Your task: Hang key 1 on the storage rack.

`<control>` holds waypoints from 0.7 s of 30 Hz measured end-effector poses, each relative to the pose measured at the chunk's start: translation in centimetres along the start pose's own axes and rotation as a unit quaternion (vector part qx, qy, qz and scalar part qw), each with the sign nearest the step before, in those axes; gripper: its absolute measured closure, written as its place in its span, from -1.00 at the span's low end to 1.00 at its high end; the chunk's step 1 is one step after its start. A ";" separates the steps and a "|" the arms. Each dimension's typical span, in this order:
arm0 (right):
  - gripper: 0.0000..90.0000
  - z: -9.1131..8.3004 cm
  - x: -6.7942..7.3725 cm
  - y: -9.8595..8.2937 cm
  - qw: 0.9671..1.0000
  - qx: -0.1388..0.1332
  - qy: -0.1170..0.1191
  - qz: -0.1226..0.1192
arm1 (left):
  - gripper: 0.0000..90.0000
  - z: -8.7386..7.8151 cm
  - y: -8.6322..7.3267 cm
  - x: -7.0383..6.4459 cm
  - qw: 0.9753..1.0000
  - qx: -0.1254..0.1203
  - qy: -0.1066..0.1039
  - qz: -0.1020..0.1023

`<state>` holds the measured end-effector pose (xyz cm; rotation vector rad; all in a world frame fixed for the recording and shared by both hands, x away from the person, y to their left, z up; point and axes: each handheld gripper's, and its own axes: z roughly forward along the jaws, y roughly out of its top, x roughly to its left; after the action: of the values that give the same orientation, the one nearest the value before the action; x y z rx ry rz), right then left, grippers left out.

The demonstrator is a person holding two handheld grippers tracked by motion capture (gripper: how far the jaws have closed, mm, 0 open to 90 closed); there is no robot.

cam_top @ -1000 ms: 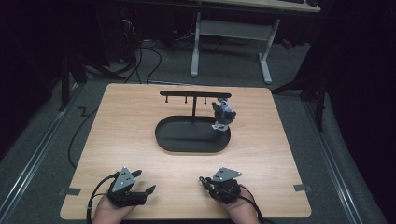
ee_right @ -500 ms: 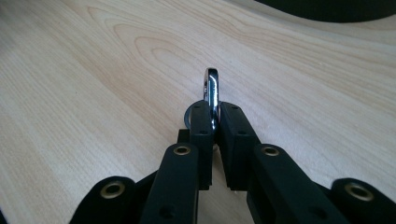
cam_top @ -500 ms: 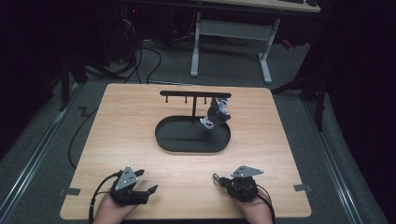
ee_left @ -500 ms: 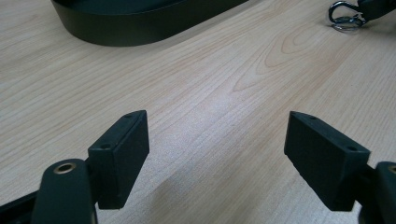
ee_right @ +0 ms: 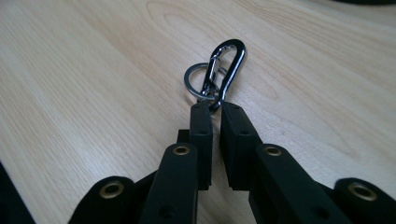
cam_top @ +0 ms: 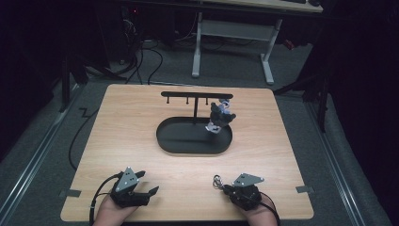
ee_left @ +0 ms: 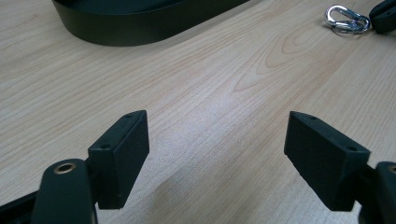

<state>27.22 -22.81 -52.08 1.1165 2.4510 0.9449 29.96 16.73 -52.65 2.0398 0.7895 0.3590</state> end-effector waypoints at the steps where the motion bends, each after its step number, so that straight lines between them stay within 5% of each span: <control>1: 0.85 0.0 0.0 0.0 1.000 0.000 0.000 0.000 | -0.49 0.0 0.0 0.0 1.000 0.000 0.000 0.000; 5: 0.78 -0.2 -0.2 0.0 1.000 -0.012 -0.009 0.023 | -0.49 0.0 -0.1 0.0 1.000 0.003 0.001 0.000; 7: 0.84 -0.6 0.0 0.3 0.998 -0.038 0.016 0.041 | -0.49 0.1 -0.1 0.0 1.000 0.004 0.000 0.002; 11: 0.90 -0.2 0.9 1.1 0.997 -0.055 0.032 0.032 | -0.49 0.2 -0.1 0.0 1.000 0.007 0.000 0.002; 13: 0.91 0.3 1.4 1.9 0.998 -0.058 0.005 0.018 | -0.49 0.3 -0.1 -0.1 1.000 0.009 -0.001 0.004; 16: 0.91 1.8 1.6 2.7 0.999 -0.040 -0.017 0.011 | -0.49 0.3 -0.1 -0.2 1.000 0.011 -0.001 0.005; 21: 0.91 2.6 1.7 2.4 1.000 -0.014 -0.004 0.006 | -0.49 0.2 -0.2 0.0 1.000 0.008 0.001 0.000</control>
<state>28.71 -19.18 -52.40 1.1262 2.4199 0.9732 29.98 16.71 -52.93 2.0554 0.7950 0.3549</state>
